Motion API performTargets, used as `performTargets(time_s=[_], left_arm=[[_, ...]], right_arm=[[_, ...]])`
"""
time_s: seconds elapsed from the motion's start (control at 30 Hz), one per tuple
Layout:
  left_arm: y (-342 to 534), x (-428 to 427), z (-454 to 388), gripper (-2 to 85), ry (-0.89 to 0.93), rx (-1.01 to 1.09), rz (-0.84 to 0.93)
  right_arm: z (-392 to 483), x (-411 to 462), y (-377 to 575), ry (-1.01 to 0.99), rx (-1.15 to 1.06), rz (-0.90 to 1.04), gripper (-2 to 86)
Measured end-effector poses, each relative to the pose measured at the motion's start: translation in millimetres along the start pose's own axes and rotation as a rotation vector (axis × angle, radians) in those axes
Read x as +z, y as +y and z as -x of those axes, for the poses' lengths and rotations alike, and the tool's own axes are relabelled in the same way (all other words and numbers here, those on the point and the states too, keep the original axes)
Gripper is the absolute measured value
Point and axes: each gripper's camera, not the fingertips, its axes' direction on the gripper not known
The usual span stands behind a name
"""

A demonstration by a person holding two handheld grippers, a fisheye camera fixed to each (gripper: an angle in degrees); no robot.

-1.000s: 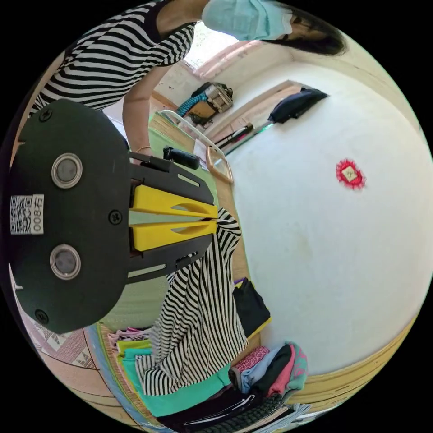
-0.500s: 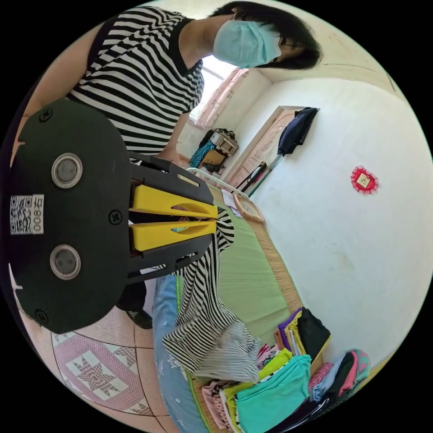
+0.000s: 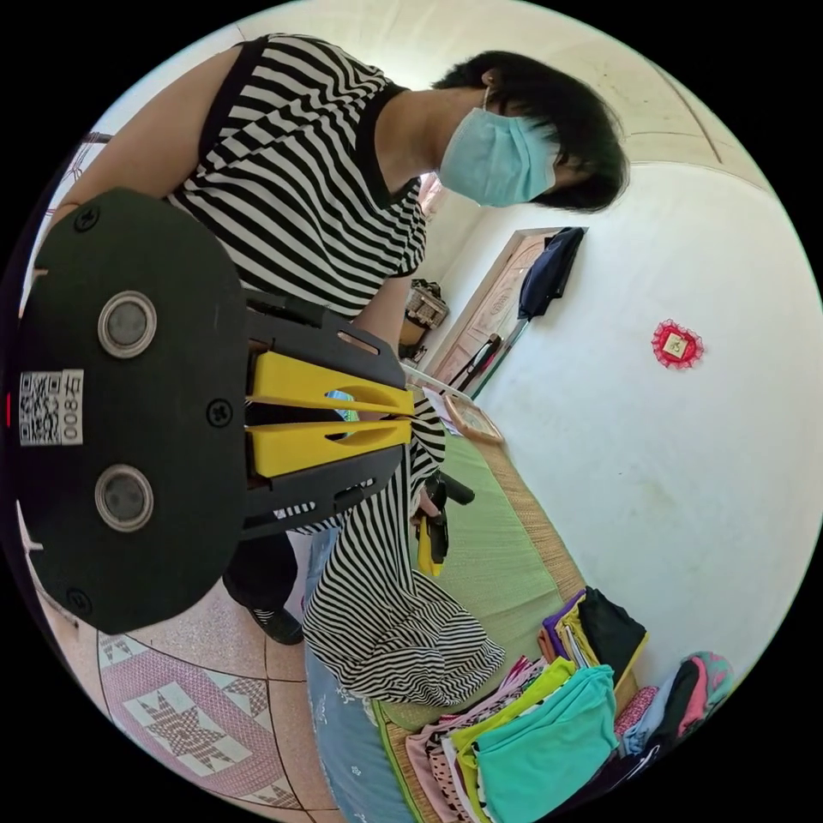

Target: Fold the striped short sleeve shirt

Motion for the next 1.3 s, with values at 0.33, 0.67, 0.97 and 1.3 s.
performTargets(time_s=[0.33,0.67,0.97,1.3], left_arm=[[65,8,109,2.1,0.027,-0.030,0.086],[244,-122,178,0.8,0.245,0.040,-0.183],[479,-297,206,0.7,0.308,0.213,-0.546],[751,-459,221,0.7,0.293,0.521,-0.879]], right_arm=[[-27,-46,27,-0.047,0.023,-0.015,0.5],[-6,-93,57,-0.051,-0.054,-0.080,0.5],[54,-128,77,-0.015,-0.214,-0.155,0.5],[140,-153,102,-0.033,-0.391,-0.250,0.4]])
